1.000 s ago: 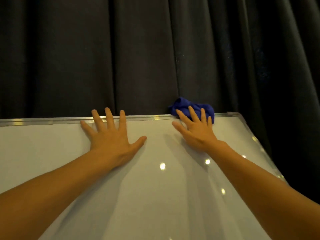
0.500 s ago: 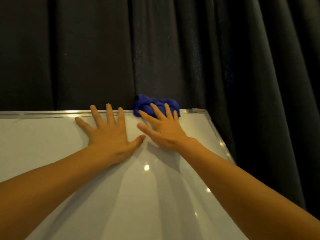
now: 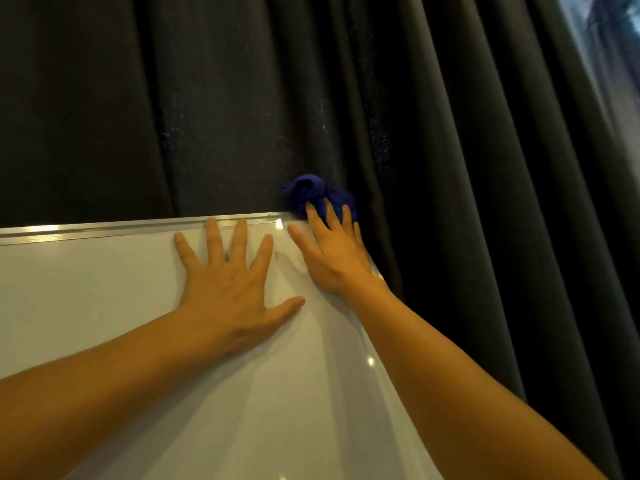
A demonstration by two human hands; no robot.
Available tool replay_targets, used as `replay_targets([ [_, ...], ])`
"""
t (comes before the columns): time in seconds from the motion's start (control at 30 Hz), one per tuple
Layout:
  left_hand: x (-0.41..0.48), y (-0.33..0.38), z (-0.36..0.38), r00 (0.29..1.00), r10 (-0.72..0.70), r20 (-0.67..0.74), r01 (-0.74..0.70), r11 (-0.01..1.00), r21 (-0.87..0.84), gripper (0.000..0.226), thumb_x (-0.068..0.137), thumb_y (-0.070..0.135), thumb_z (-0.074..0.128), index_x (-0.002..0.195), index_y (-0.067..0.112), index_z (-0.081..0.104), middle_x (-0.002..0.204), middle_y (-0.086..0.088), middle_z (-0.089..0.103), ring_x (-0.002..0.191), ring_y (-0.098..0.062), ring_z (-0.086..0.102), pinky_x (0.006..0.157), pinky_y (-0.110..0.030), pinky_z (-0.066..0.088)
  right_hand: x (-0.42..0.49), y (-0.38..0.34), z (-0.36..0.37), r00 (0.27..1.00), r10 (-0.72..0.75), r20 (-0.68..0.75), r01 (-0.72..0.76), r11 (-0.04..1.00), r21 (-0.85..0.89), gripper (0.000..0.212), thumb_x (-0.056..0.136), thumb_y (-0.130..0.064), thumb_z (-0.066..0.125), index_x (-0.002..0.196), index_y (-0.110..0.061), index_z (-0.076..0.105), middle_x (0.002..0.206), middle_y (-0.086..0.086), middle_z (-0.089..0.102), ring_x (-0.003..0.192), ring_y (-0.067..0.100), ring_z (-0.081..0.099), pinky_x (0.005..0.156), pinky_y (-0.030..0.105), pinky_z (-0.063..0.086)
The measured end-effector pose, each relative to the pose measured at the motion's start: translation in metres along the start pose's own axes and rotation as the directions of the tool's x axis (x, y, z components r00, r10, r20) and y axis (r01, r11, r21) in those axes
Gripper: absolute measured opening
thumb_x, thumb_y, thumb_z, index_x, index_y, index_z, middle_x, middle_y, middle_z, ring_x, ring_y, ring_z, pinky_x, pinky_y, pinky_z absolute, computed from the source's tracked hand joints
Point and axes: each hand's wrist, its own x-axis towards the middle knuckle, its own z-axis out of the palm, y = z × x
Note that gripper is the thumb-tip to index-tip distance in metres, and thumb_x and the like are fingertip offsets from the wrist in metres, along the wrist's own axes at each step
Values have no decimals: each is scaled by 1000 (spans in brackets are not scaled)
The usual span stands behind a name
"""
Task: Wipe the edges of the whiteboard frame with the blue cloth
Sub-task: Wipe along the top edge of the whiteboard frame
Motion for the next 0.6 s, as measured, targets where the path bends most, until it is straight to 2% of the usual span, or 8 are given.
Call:
replay_targets([
  [0.1,-4,22,1,996,76,-39,-77,997,-21,117,55,97,-12,152,32,-15,164,-12,-13,145,-46,-20,104,-76,-13,-18,-1,-5,999,49,-3,-49,999,9,76,92,-73,19,156,-36,4,167,-3,-2,151,25,-14,123,46,-4],
  [0.2,-10,40,5,995,86,-45,-87,996,-32,123,54,97,-13,154,25,-9,163,-16,-12,145,-46,-18,104,-76,-14,-48,7,-10,988,152,18,-153,988,37,79,91,-74,22,156,-34,2,167,-2,-1,151,27,-12,123,47,-1],
  [0.33,-10,41,3,997,75,13,-75,997,-2,130,46,94,-20,152,19,-15,161,-20,-18,144,-50,-18,105,-77,-9,-124,17,-13,971,228,65,-226,973,-44,81,89,-77,17,155,-35,-2,166,-3,-5,151,26,-13,121,45,-5],
  [0.47,-18,43,5,990,138,27,-138,990,-13,125,57,95,-6,154,17,-10,161,-22,-17,143,-52,-16,107,-78,-4,-215,21,-14,940,320,115,-307,944,-121,85,87,-80,17,155,-34,-5,166,-5,-9,151,24,-14,122,43,-5],
  [0.6,-34,59,7,982,187,-1,-187,982,-12,127,58,96,-6,155,14,-1,164,-16,-7,143,-55,-11,106,-79,-1,-275,20,-13,883,445,149,-432,895,-110,87,85,-83,17,155,-37,-6,165,-8,-11,150,22,-17,119,43,-4],
])
